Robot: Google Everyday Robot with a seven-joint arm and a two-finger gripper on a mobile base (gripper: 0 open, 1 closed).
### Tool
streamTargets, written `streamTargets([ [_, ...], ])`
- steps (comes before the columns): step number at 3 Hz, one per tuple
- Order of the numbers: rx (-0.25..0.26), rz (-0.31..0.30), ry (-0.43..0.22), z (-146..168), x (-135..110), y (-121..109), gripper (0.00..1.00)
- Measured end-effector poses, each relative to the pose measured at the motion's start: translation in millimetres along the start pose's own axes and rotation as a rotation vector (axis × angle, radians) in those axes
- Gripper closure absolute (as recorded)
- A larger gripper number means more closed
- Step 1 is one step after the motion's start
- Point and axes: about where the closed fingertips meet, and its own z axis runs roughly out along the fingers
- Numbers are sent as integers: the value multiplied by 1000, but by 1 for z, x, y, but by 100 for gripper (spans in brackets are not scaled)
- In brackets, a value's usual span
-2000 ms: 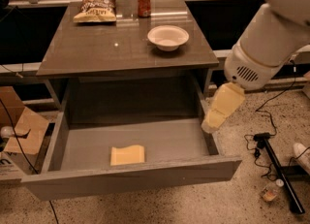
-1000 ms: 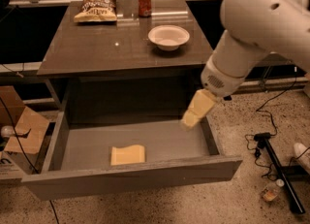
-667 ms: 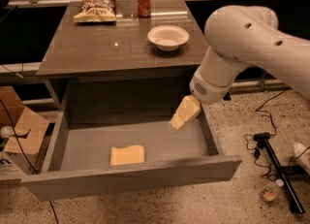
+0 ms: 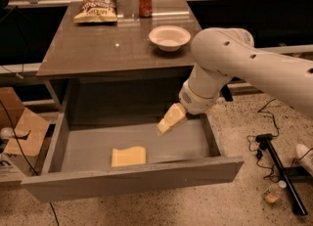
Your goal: Pick sponge from top drawer and place on counter
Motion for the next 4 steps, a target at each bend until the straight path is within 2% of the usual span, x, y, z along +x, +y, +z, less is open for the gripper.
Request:
streamTargets([
  [1,-32,18,16,8,-2,-1,0],
  [2,-45,30,51,39,-18,23,0],
  [4,-117,111,143,107,-39,84,0],
])
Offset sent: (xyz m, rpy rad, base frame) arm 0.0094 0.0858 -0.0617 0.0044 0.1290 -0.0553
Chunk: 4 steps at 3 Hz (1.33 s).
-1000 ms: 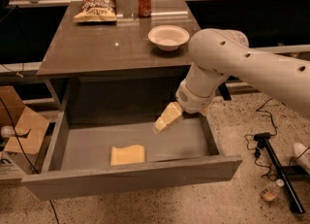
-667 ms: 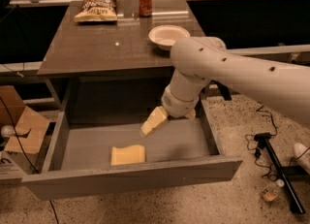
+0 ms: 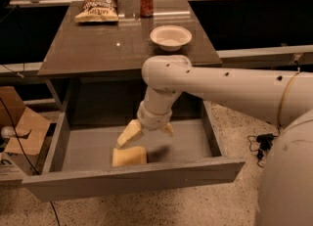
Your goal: Pick sponge from top drawer and place on counter
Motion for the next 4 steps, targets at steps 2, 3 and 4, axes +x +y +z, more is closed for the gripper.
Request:
streamTargets([
  [2,-41,109,121,64,7,32,8],
  [3,-35,120,130,65,7,34,27],
  [4,-35,120,130,59,8,36,51],
])
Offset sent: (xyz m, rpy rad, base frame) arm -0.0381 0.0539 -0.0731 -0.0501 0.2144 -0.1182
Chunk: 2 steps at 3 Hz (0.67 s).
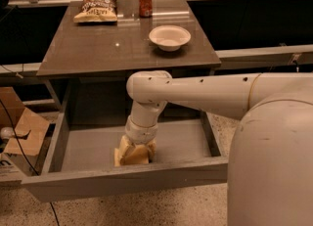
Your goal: Pick sponge from top drawer and place on counter
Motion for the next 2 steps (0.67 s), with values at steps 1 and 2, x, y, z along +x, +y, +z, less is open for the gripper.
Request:
streamTargets([
  [1,4,2,-22,-4,-3,3,82],
  [2,-9,-13,-73,-16,-10,5,100],
])
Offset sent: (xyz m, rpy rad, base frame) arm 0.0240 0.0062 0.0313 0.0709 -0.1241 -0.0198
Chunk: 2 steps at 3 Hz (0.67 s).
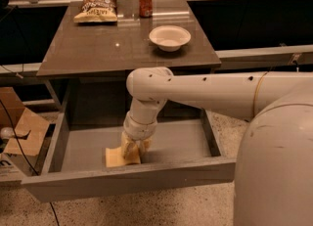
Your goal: Pick sponge from top drawer and place on counter
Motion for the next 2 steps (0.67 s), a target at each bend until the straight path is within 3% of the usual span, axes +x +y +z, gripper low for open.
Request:
streamTargets([
  [2,-107,-58,-175,-60,-7,-7,100],
])
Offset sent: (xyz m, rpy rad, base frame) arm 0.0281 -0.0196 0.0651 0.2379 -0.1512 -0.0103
